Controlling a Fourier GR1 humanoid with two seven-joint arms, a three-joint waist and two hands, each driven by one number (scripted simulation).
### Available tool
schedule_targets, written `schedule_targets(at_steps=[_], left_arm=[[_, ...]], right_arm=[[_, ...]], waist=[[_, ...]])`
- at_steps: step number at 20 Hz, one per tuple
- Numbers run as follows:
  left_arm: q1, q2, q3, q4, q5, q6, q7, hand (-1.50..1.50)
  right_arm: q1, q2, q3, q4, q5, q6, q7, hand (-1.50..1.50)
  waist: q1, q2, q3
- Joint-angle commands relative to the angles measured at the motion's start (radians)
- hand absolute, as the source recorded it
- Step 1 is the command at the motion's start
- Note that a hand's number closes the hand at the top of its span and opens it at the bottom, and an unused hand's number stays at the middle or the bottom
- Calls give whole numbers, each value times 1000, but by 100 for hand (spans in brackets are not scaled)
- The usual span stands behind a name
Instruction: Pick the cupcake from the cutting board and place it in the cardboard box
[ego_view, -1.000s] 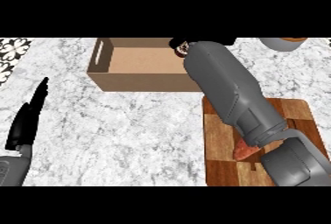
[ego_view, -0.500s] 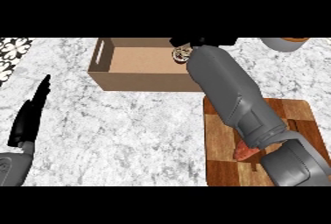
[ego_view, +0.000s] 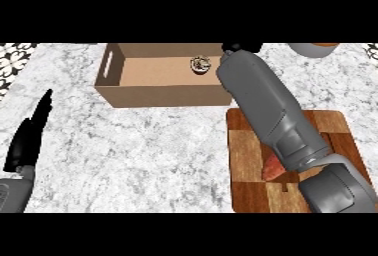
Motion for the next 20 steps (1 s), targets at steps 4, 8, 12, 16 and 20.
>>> schedule_targets(at_steps=[4, 8, 12, 16, 20], left_arm=[[71, -4, 41, -23, 0, 19, -7, 0], [89, 39, 70, -40, 16, -28, 19, 0], [179, 9, 75, -83, 6, 19, 11, 0], [150, 27, 97, -47, 19, -9, 2, 0], [142, 14, 92, -62, 15, -6, 7, 0]], right_arm=[[119, -28, -46, -163, -59, -28, -69, -150], [280, -22, 16, -309, -14, -23, -10, -150], [409, -44, 75, -490, 24, 51, 77, -150], [574, -97, 133, -728, 45, 132, 124, -150], [756, -161, 197, -947, 46, 273, 194, -150]], waist=[[-56, -26, 0], [-88, -38, -1], [-116, -56, -1], [-133, -54, -2], [-130, -49, -2]])
